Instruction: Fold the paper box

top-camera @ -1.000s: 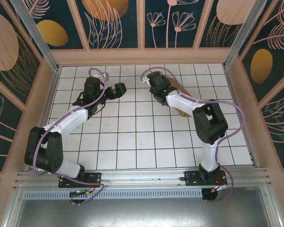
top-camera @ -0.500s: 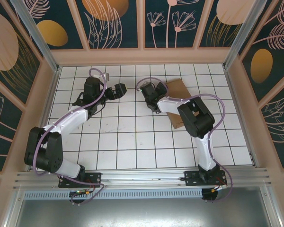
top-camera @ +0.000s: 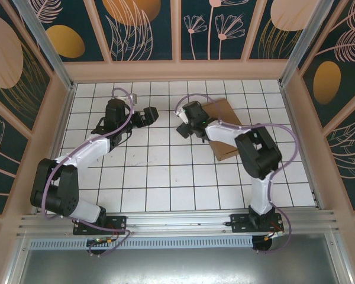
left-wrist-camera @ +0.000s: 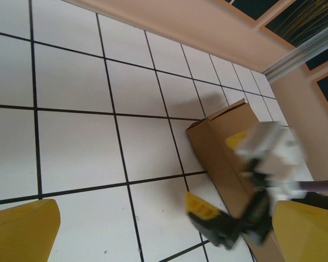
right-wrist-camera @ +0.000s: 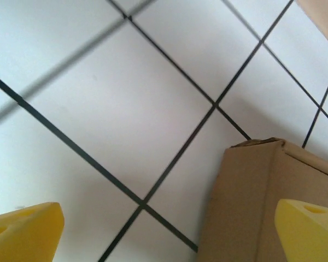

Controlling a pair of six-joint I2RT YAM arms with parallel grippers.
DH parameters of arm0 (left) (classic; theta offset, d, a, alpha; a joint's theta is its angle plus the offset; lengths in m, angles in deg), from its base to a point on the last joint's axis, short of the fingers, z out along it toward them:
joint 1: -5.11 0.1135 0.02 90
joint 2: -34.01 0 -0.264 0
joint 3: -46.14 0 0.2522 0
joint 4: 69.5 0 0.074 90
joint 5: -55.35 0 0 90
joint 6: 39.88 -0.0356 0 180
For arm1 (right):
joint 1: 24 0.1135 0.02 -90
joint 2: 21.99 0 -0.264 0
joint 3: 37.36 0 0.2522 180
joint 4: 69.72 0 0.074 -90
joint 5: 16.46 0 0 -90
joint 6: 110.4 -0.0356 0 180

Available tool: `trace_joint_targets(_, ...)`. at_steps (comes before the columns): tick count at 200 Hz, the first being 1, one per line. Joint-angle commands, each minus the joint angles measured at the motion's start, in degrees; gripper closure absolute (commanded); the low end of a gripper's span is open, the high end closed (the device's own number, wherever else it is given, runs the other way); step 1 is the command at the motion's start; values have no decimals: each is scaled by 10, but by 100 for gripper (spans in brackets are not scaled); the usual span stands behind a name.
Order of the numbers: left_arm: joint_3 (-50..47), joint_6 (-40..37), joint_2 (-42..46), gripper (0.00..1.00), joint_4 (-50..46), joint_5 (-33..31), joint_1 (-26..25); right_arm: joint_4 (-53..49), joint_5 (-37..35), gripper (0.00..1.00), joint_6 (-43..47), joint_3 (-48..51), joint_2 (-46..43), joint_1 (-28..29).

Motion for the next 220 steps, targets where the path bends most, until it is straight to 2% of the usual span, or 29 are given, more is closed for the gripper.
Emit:
trace_joint_targets(1,-24,-29,21,1,45,-41,6,77,123,1,-102,49,-93,-45)
trace_joint_targets(32,-92,-91,67,1,124,-81,12,200,180,1,-201,169,-200,-137)
trace_joint_targets(68,-197,-203,139,1,203,-223,20,309,142,1,-273,312,-312,-252)
trace_joint_targets(90,-264,-273,168,1,270,-316,29,345,104,1,-254,383,-359,-295)
trace_joint_targets(104,-300,-294,171,1,316,-345,46,358,71,1,-234,415,-372,-306)
trace_joint_targets(123,-325,-307,154,1,357,-345,78,420,40,1,-228,468,-375,-310)
trace_joint_targets(158,-353,-311,77,2,452,-332,118,573,25,1,-236,559,-347,-312)
trace_joint_targets(169,-342,-315,74,2,429,-322,124,620,15,1,-238,580,-331,-312)
trace_joint_targets(189,-344,-317,55,2,474,-318,137,666,8,1,-235,593,-313,-316)
trace_joint_targets(208,-316,-279,32,1,455,-281,165,729,19,1,-232,599,-279,-327)
trace_joint_targets(220,-321,-271,11,1,495,-242,177,748,30,1,-231,598,-250,-329)
